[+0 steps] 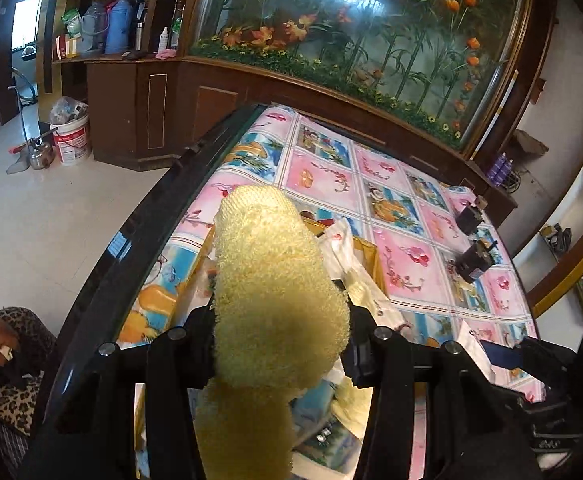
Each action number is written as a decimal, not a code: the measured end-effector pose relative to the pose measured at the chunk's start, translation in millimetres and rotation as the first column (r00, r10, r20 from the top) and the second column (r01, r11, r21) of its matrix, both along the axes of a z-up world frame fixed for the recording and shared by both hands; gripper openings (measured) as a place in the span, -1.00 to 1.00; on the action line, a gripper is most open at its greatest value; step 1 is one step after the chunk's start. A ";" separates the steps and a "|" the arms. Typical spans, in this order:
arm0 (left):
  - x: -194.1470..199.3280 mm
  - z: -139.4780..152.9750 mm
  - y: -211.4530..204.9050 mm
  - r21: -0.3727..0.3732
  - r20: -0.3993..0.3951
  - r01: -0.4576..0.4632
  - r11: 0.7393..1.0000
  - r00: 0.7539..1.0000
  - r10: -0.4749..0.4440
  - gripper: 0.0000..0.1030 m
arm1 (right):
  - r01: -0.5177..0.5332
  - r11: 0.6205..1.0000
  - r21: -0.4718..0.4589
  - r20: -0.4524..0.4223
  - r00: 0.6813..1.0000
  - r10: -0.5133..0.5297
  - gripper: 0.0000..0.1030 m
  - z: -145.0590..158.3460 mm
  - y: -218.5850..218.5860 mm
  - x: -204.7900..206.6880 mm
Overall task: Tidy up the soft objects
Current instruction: 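Carry the towel and sachet into the tray and open both tools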
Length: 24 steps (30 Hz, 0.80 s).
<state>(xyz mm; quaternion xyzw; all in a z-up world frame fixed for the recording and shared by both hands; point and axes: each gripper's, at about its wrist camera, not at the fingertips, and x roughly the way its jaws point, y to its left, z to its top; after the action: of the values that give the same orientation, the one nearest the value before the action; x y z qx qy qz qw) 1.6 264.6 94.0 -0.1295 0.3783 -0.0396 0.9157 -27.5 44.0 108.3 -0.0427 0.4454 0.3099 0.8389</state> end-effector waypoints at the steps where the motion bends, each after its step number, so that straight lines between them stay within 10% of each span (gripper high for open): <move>1: 9.4 -4.7 2.6 0.004 -0.012 -0.001 1.000 1.000 0.001 -0.10 | -0.012 1.000 0.002 -0.007 1.000 0.012 -0.03 -1.8 7.2 1.9; 10: 49.7 -39.6 20.0 -0.055 -0.149 0.017 0.998 0.989 -0.025 0.13 | -0.054 0.997 -0.053 0.030 0.998 0.056 -0.03 -14.6 65.4 41.5; 17: 10.2 -4.2 42.1 -0.163 -0.042 -0.004 0.987 0.999 -0.003 0.44 | -0.062 0.974 -0.216 0.121 0.989 0.090 0.04 -45.8 108.3 67.9; 24: -29.6 17.1 41.7 -0.059 0.052 -0.096 0.994 0.994 0.099 0.56 | -0.045 0.980 -0.191 0.144 0.987 0.074 0.43 -48.4 111.2 71.7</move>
<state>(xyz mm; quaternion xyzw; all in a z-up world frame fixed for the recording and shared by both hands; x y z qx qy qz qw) -28.0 306.4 111.1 -0.1722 0.3448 -0.0090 0.9227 44.2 155.2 59.9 -0.1580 0.4068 0.2875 0.8526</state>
